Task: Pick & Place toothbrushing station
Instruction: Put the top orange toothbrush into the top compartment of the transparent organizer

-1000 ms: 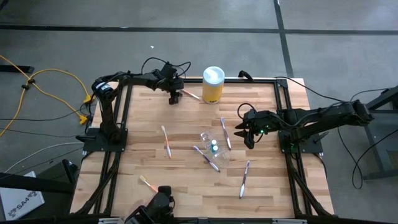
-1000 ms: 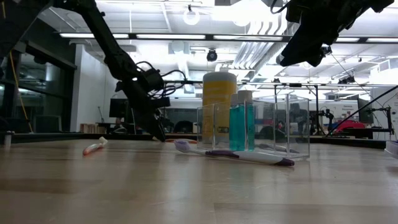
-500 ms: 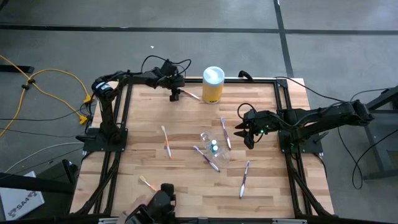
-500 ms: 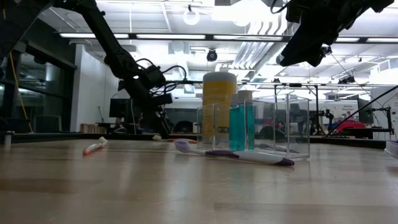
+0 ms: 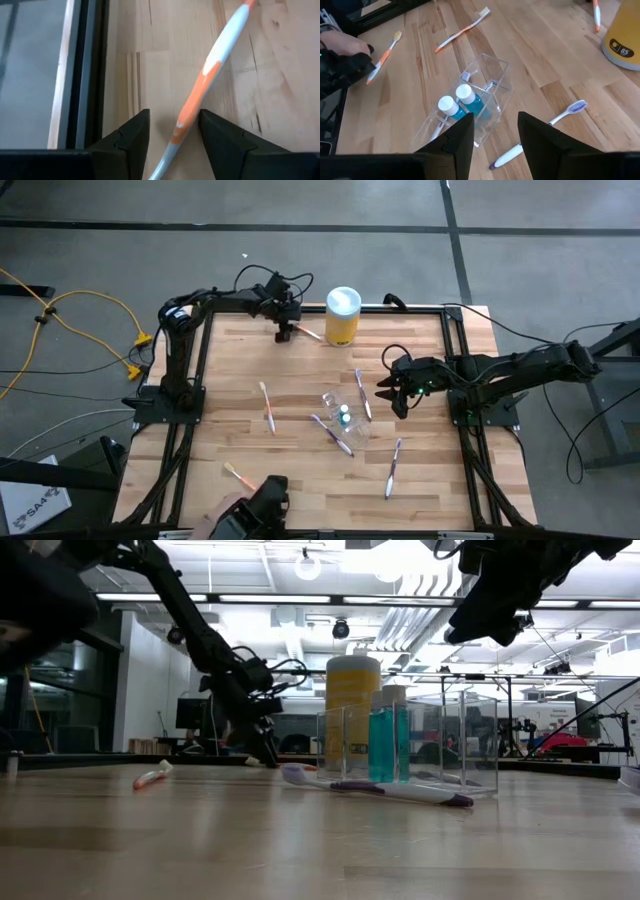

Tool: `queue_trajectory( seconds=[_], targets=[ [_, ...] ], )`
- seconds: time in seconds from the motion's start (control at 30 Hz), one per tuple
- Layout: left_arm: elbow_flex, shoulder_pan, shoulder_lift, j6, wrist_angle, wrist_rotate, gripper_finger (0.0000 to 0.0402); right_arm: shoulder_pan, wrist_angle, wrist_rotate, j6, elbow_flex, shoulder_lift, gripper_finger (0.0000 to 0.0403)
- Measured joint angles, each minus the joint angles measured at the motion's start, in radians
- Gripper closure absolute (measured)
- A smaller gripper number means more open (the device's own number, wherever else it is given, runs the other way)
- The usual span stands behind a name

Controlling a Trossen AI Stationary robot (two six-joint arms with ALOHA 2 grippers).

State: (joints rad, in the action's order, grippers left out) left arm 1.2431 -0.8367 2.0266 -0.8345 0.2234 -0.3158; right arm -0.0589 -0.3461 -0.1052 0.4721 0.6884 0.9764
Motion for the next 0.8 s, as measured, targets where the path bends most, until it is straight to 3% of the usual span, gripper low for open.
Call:
queue_trajectory(
  seconds=[0.17, 0.33, 0.8],
  targets=[
    [0.068, 0.002, 0.010, 0.014, 0.135, 0.031, 0.0240, 0.000, 0.000, 0.000, 0.006, 0.000, 0.000, 0.0259],
    [0.099, 0.009, 0.009, 0.040, 0.214, 0.078, 0.0276, 0.000, 0.000, 0.001, 0.004, 0.000, 0.000, 0.0259],
    [0.097, 0.024, 0.007, 0.072, 0.242, 0.114, 0.0374, 0.000, -0.001, 0.001, -0.005, 0.000, 0.000, 0.0259]
  ],
)
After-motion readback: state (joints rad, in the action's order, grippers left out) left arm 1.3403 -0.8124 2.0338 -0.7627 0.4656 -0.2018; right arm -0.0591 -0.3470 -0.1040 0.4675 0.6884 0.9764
